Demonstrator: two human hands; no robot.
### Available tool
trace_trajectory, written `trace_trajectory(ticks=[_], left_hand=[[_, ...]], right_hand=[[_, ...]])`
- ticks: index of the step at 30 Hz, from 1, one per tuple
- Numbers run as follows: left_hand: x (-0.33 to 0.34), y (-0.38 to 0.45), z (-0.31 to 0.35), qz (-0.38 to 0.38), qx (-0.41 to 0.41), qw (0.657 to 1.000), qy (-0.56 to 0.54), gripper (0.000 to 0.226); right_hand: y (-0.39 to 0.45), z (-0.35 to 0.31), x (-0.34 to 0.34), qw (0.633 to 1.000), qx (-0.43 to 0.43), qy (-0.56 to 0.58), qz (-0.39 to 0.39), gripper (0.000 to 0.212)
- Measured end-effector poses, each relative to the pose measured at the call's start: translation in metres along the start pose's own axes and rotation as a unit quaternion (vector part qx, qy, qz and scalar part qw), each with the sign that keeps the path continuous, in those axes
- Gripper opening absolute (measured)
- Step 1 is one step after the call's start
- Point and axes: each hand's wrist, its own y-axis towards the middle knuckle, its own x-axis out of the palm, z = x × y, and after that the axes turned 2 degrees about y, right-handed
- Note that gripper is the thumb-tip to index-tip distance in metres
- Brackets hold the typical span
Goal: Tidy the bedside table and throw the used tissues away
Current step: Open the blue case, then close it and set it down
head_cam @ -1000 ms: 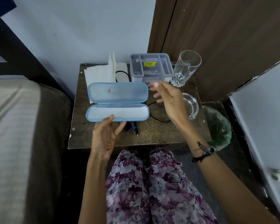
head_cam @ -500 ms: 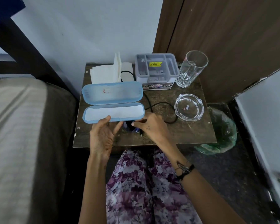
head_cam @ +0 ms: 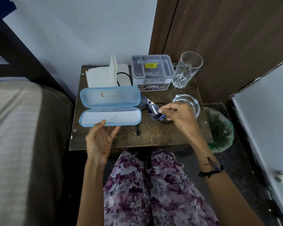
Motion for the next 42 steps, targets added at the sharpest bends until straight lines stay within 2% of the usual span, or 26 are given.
trace_trajectory(ticks=[4,7,12,18,22,26,29,32,37,39,42], left_hand=[[-0.003,0.0,-0.005,-0.009,-0.019,1.0,0.008,0.067],[-0.004,0.001,-0.012,0.012,-0.028,0.999,0.029,0.042],[0.005,0.002,-0.025,0.018,-0.045,0.997,0.068,0.027],[0.023,0.001,-0.038,-0.032,-0.069,0.996,0.05,0.038],[0.029,0.002,-0.047,-0.048,-0.085,0.995,0.022,0.073],[0.032,0.001,-0.052,-0.051,-0.081,0.995,0.015,0.05],[0.035,0.001,-0.053,-0.074,-0.072,0.995,0.009,0.059],[0.035,0.0,-0.053,-0.061,-0.064,0.996,0.008,0.044],[0.036,-0.001,-0.049,-0.083,-0.061,0.995,0.012,0.061],[0.036,-0.001,-0.049,-0.083,-0.062,0.995,0.009,0.068],[0.036,-0.001,-0.051,-0.089,-0.061,0.994,0.014,0.066]], right_hand=[[0.003,0.004,-0.027,0.999,-0.006,0.038,0.029,0.01],[0.004,0.007,-0.039,0.998,-0.033,0.045,0.041,0.012],[0.003,0.0,-0.039,0.994,-0.073,0.07,0.037,0.016],[-0.003,-0.015,-0.026,0.989,-0.122,0.084,0.0,0.013],[-0.009,-0.023,-0.016,0.991,-0.13,0.04,-0.018,0.012],[-0.013,-0.028,-0.011,0.986,-0.161,-0.02,-0.027,0.014],[-0.018,-0.03,-0.008,0.978,-0.185,-0.098,-0.01,0.014],[-0.021,-0.027,-0.008,0.965,-0.201,-0.168,0.007,0.014],[-0.02,-0.021,-0.011,0.965,-0.188,-0.184,0.0,0.018],[-0.021,-0.021,-0.013,0.959,-0.205,-0.194,-0.003,0.017],[-0.02,-0.02,-0.016,0.942,-0.245,-0.23,-0.001,0.016]])
